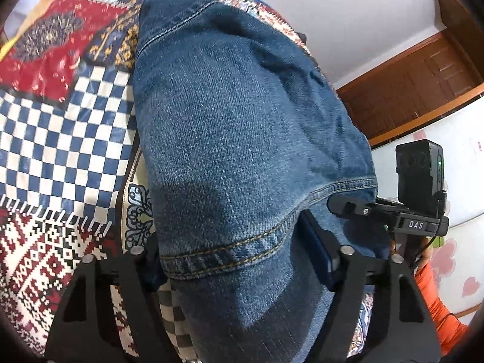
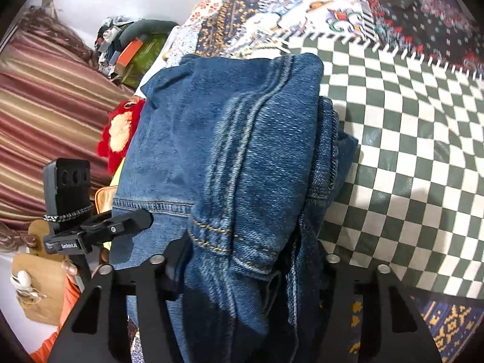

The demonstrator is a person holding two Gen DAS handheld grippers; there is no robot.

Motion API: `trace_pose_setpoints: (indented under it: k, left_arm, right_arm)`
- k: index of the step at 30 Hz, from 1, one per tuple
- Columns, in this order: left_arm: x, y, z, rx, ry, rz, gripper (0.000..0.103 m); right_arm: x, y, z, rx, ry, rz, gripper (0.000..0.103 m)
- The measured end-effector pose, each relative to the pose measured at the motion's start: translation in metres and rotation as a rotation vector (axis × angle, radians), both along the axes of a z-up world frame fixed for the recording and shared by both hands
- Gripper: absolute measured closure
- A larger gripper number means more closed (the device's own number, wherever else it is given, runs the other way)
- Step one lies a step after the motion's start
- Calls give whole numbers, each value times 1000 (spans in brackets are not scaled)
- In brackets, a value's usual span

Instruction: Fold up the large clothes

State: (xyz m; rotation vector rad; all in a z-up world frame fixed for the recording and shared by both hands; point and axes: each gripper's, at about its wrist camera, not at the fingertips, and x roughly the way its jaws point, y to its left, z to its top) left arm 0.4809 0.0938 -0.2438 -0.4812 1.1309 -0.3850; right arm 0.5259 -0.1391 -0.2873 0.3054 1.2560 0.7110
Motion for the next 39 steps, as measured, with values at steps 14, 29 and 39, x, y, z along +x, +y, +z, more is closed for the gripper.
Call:
trace_pose_setpoints:
  k: [14, 29, 39]
  left_arm:
    - [-64, 39, 88, 17, -179, 70, 36]
    - [-126, 126, 72, 39, -143, 196, 36]
    - [-123, 162, -13, 26, 0, 246, 36]
  right_arm:
    - [-48, 29, 101, 17, -208, 48, 60]
    - [-82, 134, 104, 7, -191, 163, 60]
    - [-70, 189, 24, -74, -45, 216, 60]
